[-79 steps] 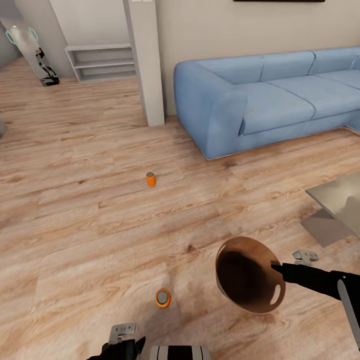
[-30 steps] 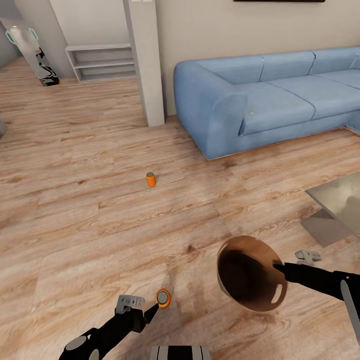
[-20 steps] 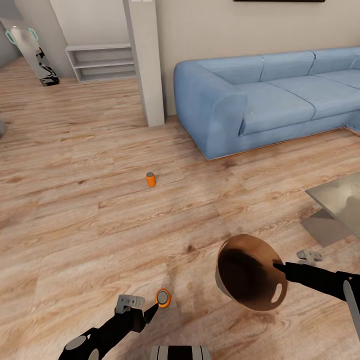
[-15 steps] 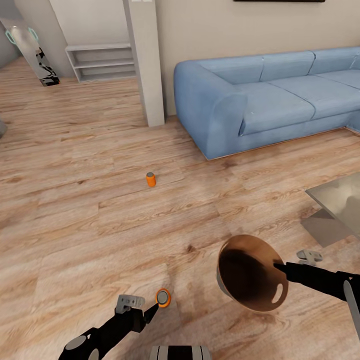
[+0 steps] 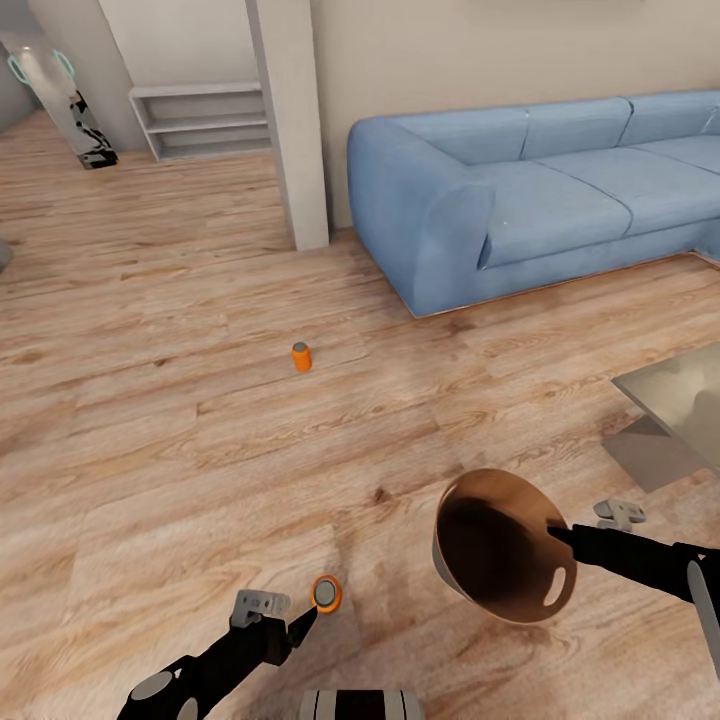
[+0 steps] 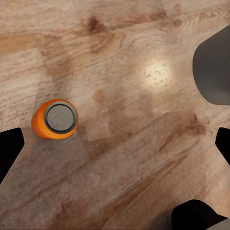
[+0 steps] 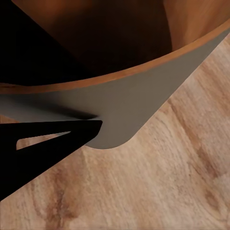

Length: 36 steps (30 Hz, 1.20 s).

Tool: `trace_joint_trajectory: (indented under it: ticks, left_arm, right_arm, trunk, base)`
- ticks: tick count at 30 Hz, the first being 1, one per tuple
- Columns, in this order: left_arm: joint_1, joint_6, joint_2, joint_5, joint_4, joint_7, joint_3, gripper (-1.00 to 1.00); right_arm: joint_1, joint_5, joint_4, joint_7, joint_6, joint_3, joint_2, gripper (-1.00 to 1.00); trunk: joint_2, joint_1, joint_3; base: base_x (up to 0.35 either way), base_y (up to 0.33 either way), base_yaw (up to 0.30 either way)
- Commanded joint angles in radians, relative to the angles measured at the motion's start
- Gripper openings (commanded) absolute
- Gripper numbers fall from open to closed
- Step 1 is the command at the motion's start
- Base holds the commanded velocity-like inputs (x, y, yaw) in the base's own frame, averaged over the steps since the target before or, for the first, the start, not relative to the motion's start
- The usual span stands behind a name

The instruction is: Put the three can of soda from the living room inside the tash can in the kitchen.

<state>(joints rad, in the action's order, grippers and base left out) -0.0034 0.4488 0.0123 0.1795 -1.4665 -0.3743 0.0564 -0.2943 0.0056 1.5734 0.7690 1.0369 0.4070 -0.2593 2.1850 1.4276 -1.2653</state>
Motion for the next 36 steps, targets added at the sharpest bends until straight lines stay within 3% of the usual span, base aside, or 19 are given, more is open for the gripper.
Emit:
trace_joint_trajectory:
  ticks: [1, 28, 36]
  left_arm:
    - [0.0, 0.0, 0.0, 0.0, 0.0, 0.0, 0.0, 1.0]
    - [0.0, 0.001, 0.003, 0.0, -0.001, 0.0, 0.0, 1.0]
    - [0.0, 0.007, 0.004, -0.025, 0.0, 0.003, 0.0, 1.0]
  right_arm:
    - [0.0, -0.028, 0.0, 0.004, 0.01, -0.001, 0.0, -1.0]
    - [0.0, -0.029, 0.0, 0.006, 0.01, 0.024, -0.001, -1.0]
    - [0.0, -0.029, 0.0, 0.006, 0.01, 0.024, -0.001, -1.0]
  trunk:
    - [0.0, 0.0, 0.0]
    - [0.0, 0.0, 0.0]
    - [0.0, 0.0, 0.0]
  base:
    - [0.0, 0.0, 0.0]
    - [0.001, 0.0, 0.0]
    - [0.175, 0.0, 0.0]
